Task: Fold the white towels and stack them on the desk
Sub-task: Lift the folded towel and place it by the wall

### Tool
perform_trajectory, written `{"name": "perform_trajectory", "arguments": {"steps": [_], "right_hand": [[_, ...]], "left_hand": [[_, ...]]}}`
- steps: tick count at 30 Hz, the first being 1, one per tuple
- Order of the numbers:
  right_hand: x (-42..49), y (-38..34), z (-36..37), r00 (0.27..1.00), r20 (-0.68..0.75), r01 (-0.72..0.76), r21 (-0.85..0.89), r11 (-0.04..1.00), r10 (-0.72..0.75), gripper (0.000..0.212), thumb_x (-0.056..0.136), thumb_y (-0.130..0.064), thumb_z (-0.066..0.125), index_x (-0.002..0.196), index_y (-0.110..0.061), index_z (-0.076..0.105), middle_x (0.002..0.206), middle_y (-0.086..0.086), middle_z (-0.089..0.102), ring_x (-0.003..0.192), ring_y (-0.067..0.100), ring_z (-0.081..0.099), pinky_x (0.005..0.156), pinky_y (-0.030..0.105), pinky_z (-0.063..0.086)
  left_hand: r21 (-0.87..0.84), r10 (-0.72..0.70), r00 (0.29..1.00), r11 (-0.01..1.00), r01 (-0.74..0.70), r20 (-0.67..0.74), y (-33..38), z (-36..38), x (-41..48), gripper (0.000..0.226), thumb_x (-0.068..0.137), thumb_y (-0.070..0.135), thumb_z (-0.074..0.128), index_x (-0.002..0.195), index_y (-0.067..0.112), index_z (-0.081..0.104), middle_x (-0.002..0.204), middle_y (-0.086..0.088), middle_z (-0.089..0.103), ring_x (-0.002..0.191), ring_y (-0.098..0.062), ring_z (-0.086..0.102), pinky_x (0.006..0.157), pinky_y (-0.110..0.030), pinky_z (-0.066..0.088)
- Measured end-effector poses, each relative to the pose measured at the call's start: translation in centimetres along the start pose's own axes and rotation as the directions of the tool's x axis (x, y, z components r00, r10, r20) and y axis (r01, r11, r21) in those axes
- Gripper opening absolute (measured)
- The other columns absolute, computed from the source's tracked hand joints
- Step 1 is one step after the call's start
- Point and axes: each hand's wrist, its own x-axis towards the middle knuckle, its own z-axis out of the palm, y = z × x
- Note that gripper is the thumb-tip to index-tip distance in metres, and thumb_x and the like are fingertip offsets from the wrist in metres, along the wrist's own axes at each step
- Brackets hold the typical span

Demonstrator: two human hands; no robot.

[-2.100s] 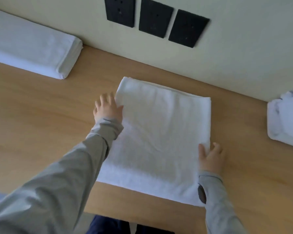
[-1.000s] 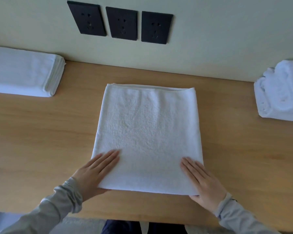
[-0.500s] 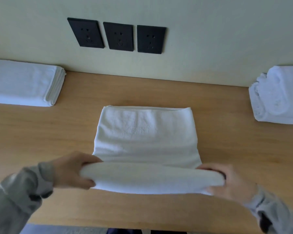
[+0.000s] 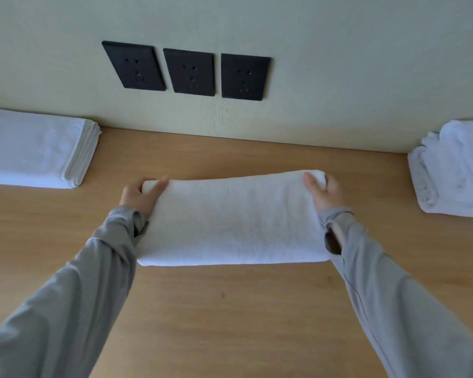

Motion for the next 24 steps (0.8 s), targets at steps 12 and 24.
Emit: {"name": "perform_trajectory", "arguments": {"steps": [12,24], "right_hand": [[3.1,2.7,0.8,0.988,-0.111,-0.121,-0.132,0.984,0.106,0.031,0.094,-0.037,0.052,0.103,-0.008,0.049,0.092,0.006,0.054,0.08,0.021,0.052,0.072,0.028,0.035],[2.7,2.8,2.1,0.965,-0.259,-0.129,-0.31,0.942,0.047,0.044,0.098,-0.037,0.041,0.114,0.003,0.045,0.094,0.011,0.049,0.085,0.027,0.049,0.071,0.031,0.031]], "left_hand": [[-0.098,-0.28,0.902,0.94,0.328,0.328,1.9,-0.5,2.4,0.084,0.056,0.076,0.06,0.109,0.011,0.062,0.108,-0.015,0.067,0.089,-0.025,0.068,0.077,-0.036,0.052],[0.381,0.006,0.998,0.924,-0.032,0.069,-0.6,3.4,3.6,0.053,0.095,0.05,0.038,0.12,0.004,0.049,0.119,-0.027,0.058,0.107,-0.043,0.051,0.078,-0.037,0.033]]}}
